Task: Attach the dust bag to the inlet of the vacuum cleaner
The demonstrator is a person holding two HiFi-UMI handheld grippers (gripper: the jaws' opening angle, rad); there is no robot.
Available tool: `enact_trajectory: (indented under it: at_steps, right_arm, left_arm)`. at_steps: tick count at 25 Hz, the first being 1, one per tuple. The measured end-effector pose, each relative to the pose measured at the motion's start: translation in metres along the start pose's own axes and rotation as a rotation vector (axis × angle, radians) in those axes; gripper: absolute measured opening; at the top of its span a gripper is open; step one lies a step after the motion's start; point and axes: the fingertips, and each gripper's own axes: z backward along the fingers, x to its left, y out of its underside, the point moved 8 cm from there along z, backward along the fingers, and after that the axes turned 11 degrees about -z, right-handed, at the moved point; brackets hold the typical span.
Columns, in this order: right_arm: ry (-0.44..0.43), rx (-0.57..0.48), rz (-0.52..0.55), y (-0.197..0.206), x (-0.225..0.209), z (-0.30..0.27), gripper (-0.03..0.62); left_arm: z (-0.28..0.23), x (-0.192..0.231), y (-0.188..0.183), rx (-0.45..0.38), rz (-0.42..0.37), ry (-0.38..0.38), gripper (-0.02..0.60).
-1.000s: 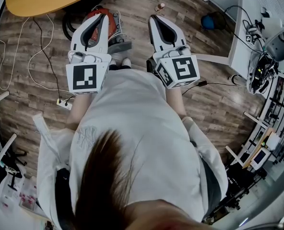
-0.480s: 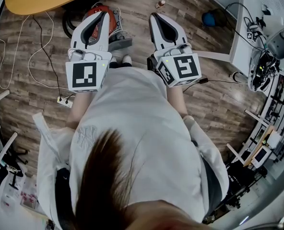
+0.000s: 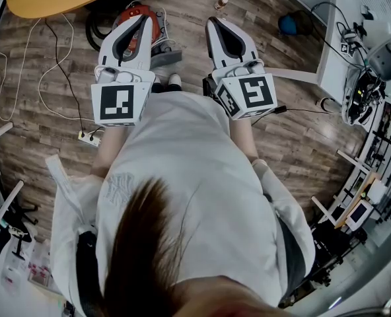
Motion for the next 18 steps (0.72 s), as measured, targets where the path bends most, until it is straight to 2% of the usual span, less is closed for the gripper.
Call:
enact_trajectory:
  at_steps: [18]
  right_arm:
    - [0.003, 0.009, -0.013, 0.0021, -0.0018, 0.0, 0.003]
  left_arm:
    - [-0.0005, -0.0011, 0.0016, 0.011, 0.005, 0.012, 0.017]
